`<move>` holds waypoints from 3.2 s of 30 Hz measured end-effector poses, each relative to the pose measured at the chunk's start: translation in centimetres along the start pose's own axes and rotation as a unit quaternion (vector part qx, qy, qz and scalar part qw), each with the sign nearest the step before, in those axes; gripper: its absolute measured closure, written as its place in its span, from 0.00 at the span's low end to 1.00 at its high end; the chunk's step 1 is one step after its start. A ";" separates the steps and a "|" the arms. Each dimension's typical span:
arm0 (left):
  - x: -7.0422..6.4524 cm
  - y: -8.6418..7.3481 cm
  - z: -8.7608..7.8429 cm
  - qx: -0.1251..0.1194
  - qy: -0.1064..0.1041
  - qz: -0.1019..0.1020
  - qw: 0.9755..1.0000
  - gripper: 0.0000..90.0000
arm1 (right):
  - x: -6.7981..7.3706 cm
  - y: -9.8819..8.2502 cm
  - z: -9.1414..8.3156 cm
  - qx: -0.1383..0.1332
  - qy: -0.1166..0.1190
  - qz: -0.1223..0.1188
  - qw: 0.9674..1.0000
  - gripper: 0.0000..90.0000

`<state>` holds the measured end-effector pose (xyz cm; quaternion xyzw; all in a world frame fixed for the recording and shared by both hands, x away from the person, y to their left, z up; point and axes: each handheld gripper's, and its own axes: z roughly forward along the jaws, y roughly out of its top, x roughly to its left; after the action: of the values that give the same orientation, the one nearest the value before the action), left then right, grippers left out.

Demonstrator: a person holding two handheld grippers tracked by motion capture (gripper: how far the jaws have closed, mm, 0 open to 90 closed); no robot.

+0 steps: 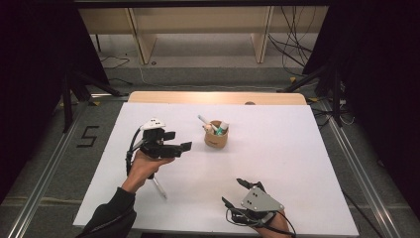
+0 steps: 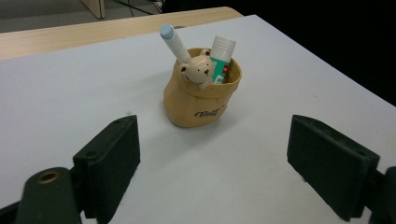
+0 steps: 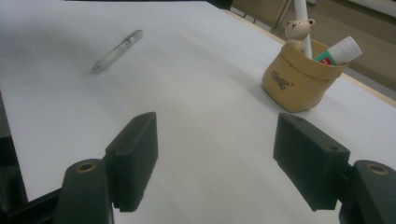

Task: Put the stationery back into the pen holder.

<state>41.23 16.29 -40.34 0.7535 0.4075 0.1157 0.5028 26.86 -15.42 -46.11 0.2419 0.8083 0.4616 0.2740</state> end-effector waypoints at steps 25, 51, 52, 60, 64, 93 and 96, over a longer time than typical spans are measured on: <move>0.5 -4.3 -3.8 -0.044 -0.011 -0.006 0.999 0.17 | 2.4 1.7 2.8 0.017 0.045 0.037 0.998 0.35; 1.8 -8.0 -5.3 -0.062 0.048 -0.021 0.997 0.17 | 5.2 4.5 9.5 0.052 0.086 0.056 0.993 0.37; 1.9 -8.0 -5.3 -0.061 0.048 -0.023 0.997 0.17 | 5.4 4.7 9.9 0.054 0.089 0.055 0.993 0.37; 2.3 -8.3 -5.8 -0.065 0.051 -0.027 0.996 0.17 | 6.7 5.3 11.9 0.073 0.100 0.048 0.991 0.38; 2.2 -8.5 -5.9 -0.068 0.053 -0.031 0.996 0.17 | 7.3 5.6 12.8 0.080 0.104 0.042 0.990 0.40; 2.5 -9.4 -6.8 -0.078 0.074 -0.048 0.993 0.17 | 9.9 6.2 17.7 0.120 0.108 0.029 0.986 0.66; 2.5 -9.4 -6.8 -0.078 0.074 -0.048 0.993 0.17 | 10.2 6.3 17.9 0.123 0.105 0.026 0.987 0.68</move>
<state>34.19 24.21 -45.78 0.6806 0.4695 0.1784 0.5334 32.21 4.97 -50.40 0.2447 0.8766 0.3885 0.1441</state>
